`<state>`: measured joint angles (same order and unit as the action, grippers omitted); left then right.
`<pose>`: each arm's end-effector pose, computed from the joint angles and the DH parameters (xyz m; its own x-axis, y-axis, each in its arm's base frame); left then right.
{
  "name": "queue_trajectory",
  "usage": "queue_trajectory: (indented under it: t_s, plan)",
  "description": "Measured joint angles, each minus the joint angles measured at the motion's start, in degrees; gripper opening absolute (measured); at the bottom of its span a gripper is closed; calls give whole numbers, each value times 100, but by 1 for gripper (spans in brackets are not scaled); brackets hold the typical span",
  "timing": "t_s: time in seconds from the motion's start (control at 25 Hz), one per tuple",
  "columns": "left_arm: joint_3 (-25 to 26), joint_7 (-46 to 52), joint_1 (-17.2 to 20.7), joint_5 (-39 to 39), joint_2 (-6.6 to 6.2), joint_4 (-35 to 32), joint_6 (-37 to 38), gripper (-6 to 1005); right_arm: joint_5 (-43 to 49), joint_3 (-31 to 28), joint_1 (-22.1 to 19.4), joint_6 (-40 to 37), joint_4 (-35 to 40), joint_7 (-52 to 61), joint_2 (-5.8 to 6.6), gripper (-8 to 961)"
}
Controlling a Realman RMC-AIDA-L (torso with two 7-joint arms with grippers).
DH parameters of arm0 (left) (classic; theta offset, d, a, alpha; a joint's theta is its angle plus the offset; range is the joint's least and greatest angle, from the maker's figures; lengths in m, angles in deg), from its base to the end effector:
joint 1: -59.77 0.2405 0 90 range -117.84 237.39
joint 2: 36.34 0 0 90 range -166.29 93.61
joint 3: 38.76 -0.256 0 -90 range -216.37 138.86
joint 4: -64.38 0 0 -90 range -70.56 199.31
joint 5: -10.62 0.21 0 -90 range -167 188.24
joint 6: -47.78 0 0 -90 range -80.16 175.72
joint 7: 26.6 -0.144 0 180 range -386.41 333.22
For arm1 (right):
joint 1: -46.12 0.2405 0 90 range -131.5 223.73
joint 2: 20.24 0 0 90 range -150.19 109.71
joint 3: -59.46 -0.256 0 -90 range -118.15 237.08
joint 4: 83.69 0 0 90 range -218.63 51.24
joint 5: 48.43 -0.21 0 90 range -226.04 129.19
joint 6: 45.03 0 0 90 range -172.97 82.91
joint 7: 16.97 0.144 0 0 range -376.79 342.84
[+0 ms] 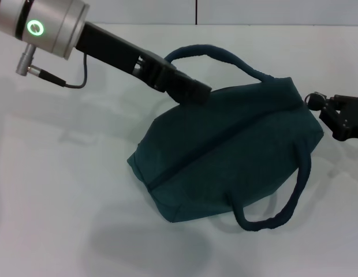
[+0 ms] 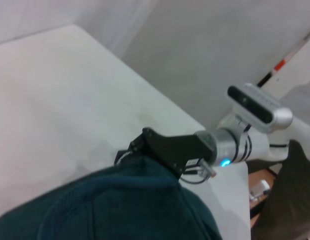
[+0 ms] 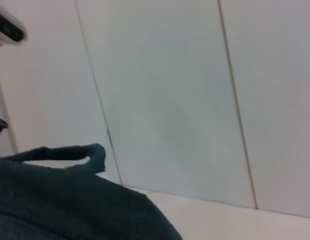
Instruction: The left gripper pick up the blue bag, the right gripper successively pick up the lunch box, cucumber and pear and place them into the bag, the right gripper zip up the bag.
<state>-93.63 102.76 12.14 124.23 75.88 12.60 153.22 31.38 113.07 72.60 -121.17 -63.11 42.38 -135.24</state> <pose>-0.1267 0.3694 0.0442 0.7735 0.6125 0.1628 0.5742 -0.7861 0.2288 0.2933 0.3354 -0.0025 0.6912 -0.2091 -0.6917 -0.5703 -0.7457 -0.3445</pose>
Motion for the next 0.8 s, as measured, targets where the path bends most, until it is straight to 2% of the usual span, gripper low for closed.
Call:
queue_trajectory:
  t_s: [0.12,0.24,0.44,0.76,0.8]
  plan:
    - [120,-56,2,-48,13,9,3,30,0,0,20,135,10,21,-15,16]
    - [134,-58,15,-135,10,11,10,31,0,0,29,174,-2,24,-19,60]
    - [136,-61,25,-167,-5,9,20,35,0,18,24,-79,5,212,-5,100]
    - [167,-123,26,-200,-27,-2,22,51,260,53,21,40,21,856,170,126]
    - [168,-123,26,-200,-30,-2,22,51,295,53,20,29,22,925,196,192]
